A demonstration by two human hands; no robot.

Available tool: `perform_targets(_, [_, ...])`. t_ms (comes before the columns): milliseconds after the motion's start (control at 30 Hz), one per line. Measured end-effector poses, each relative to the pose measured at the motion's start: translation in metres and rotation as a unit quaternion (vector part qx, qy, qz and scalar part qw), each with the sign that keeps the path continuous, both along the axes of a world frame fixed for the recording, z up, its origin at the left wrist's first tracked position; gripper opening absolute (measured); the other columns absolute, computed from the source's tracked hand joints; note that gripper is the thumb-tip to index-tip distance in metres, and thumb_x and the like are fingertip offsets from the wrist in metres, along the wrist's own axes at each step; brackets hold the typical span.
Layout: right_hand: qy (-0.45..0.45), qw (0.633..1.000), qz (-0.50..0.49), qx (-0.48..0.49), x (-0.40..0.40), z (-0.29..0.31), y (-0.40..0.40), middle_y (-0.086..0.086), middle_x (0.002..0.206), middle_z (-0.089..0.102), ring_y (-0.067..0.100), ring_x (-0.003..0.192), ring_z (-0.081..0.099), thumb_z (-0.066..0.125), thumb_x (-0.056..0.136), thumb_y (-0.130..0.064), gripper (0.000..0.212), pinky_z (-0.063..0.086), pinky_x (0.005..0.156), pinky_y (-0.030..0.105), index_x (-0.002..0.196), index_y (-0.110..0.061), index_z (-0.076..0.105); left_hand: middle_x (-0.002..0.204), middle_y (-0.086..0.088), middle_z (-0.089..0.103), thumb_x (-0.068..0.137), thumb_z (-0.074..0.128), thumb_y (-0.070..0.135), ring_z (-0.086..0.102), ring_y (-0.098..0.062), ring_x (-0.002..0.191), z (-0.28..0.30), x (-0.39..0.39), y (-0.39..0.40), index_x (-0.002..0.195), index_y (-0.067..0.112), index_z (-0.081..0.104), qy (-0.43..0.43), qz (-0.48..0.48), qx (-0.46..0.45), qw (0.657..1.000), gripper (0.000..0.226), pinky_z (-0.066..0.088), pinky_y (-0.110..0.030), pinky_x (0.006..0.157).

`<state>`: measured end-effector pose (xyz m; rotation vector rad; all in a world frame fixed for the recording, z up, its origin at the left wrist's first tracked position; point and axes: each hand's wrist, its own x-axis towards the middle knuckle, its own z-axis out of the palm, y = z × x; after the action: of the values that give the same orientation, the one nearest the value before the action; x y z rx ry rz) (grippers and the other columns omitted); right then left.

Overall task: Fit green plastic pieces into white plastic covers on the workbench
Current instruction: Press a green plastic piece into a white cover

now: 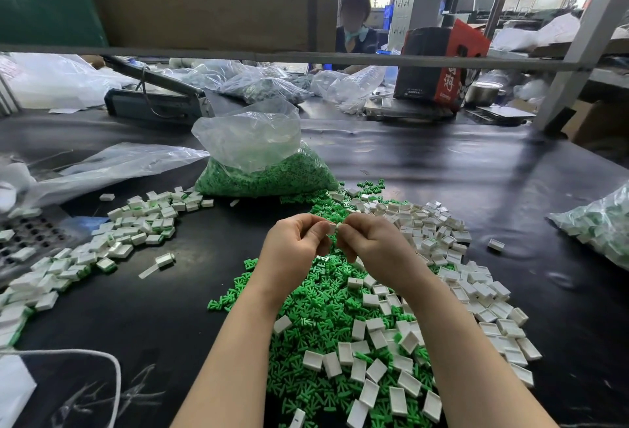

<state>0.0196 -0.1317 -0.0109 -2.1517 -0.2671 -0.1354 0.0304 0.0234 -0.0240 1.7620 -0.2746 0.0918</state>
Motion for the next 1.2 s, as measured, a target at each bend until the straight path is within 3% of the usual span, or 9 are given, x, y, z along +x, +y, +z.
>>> perform_targets(100, [0.007,0.999,0.001,0.041,-0.001,0.0,-0.001,0.001,0.061,0.056,0.011,0.055,0.048,0.052,0.099,-0.015,0.03,0.04,0.056,0.025,0.07,-0.011,0.058,0.065,0.0,0.057,0.098,0.054,0.028,0.047,-0.016,0.061,-0.004,0.001,0.004,0.079,0.021,0.064,0.001,-0.011,0.085,0.996,0.023,0.04,-0.033,0.059])
perform_targets(233, [0.016,0.999,-0.003,0.042,-0.001,0.0,0.001,-0.001,0.057,0.055,0.008,0.051,0.048,0.052,0.098,-0.015,0.031,0.04,0.055,0.024,0.069,-0.009,0.06,0.064,0.0,0.052,0.098,0.052,0.033,0.043,-0.016,0.06,-0.004,-0.001,0.005,0.078,0.018,0.061,0.007,-0.017,0.111,0.994,0.027,0.036,-0.033,0.06])
perform_targets(333, [0.04,0.989,-0.03,0.141,0.0,0.001,-0.001,0.005,0.059,0.055,0.019,0.057,0.048,0.05,0.099,-0.014,0.032,0.039,0.059,0.031,0.069,-0.008,0.061,0.063,0.003,0.054,0.098,0.054,0.03,0.045,-0.012,0.058,-0.002,-0.002,0.003,0.077,0.016,0.063,0.02,0.003,0.061,0.998,0.027,0.039,-0.027,0.057])
perform_targets(467, [0.057,0.96,-0.077,0.264,0.001,0.002,-0.009,0.003,0.056,0.053,0.006,0.044,0.045,0.048,0.1,-0.014,0.032,0.038,0.047,0.014,0.071,-0.007,0.061,0.065,0.005,0.064,0.098,0.055,0.031,0.051,-0.004,0.054,0.001,-0.002,0.004,0.084,0.009,0.068,0.073,0.002,-0.04,0.997,0.028,0.041,-0.012,0.052])
perform_targets(567, [0.059,0.964,-0.065,0.252,0.002,-0.001,-0.006,0.001,0.055,0.054,0.01,0.049,0.046,0.05,0.1,-0.016,0.034,0.037,0.051,0.018,0.07,-0.01,0.063,0.066,0.004,0.067,0.097,0.056,0.03,0.054,-0.003,0.054,0.002,-0.003,0.001,0.086,0.006,0.068,0.077,-0.011,-0.045,0.996,0.029,0.041,-0.01,0.052])
perform_targets(700, [0.047,0.974,-0.045,0.219,0.002,-0.001,0.003,0.007,0.058,0.053,0.026,0.062,0.043,0.051,0.099,-0.016,0.035,0.035,0.06,0.039,0.066,-0.012,0.062,0.065,0.002,0.066,0.098,0.056,0.027,0.054,-0.004,0.054,0.001,-0.003,-0.003,0.082,0.008,0.068,0.068,-0.025,-0.039,0.997,0.027,0.04,-0.011,0.051])
perform_targets(1200, [0.031,0.991,0.006,0.129,0.0,-0.001,0.003,0.004,0.059,0.053,0.015,0.056,0.046,0.053,0.098,-0.013,0.032,0.038,0.061,0.034,0.066,-0.01,0.057,0.064,0.002,0.058,0.099,0.054,0.021,0.048,-0.007,0.056,0.002,-0.003,0.001,0.078,0.008,0.064,0.06,-0.054,-0.044,0.996,0.026,0.039,-0.013,0.054])
